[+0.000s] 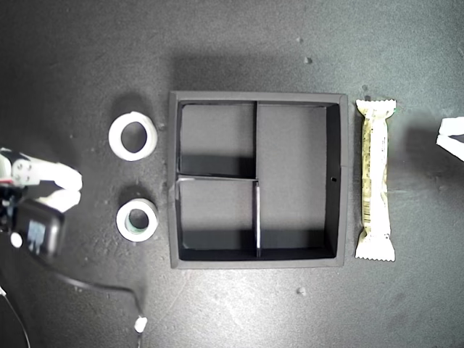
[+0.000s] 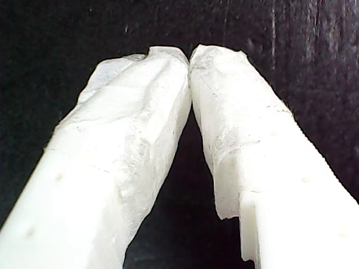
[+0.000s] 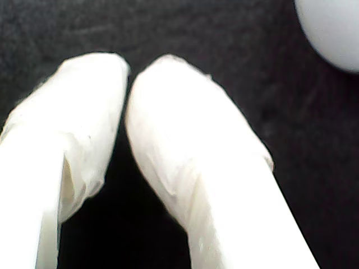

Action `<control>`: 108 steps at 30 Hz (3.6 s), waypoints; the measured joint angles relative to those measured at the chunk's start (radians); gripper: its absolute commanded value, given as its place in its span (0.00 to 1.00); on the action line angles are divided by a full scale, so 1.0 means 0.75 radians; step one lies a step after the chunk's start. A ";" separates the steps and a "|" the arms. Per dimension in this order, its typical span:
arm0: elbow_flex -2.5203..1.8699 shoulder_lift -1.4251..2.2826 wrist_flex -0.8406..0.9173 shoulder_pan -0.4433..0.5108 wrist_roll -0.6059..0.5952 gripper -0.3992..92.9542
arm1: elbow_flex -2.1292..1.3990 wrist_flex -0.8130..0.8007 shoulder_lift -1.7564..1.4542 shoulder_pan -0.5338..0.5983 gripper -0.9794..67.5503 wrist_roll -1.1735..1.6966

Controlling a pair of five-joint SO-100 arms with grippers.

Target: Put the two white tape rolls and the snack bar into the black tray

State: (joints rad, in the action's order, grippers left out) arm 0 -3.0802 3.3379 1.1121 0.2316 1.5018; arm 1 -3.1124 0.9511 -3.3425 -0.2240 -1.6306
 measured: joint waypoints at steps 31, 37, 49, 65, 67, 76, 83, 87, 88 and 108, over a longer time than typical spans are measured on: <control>0.728 -1.035 -0.415 -0.272 -0.638 0.21 | 0.963 -0.147 0.841 0.176 0.01 0.763; 0.924 -1.524 -0.415 -0.274 -0.636 0.21 | 1.354 0.100 1.401 0.323 0.15 0.984; 1.053 -1.876 -0.417 -0.321 -0.634 0.18 | 1.493 0.182 1.718 0.524 0.31 1.115; 1.278 -2.217 -0.366 -0.515 -0.679 0.05 | 1.561 0.125 2.152 0.520 0.38 1.379; 1.311 -2.174 -0.290 -0.517 -0.697 0.05 | 1.556 0.096 2.211 0.499 0.39 1.413; 1.849 -2.004 0.231 -0.511 -0.798 0.05 | 1.464 -0.176 2.381 0.415 0.30 1.501; 2.209 -2.119 0.413 -0.421 -0.822 0.06 | 1.469 -0.219 2.463 0.397 0.26 1.514; 2.094 -2.137 0.419 -0.434 -0.753 0.10 | 1.481 -0.219 2.473 0.397 0.27 1.514; 2.043 -2.137 0.415 -0.430 -0.724 0.11 | 1.487 -0.215 2.477 0.397 0.27 1.514; 1.597 -2.295 0.045 -0.493 -0.638 0.18 | 1.542 -0.149 2.487 0.434 0.27 1.514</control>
State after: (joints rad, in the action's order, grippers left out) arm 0 -1.8822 1.6168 1.1459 -0.1381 1.0232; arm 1 -1.9558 0.8391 -1.4772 0.1012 -0.4955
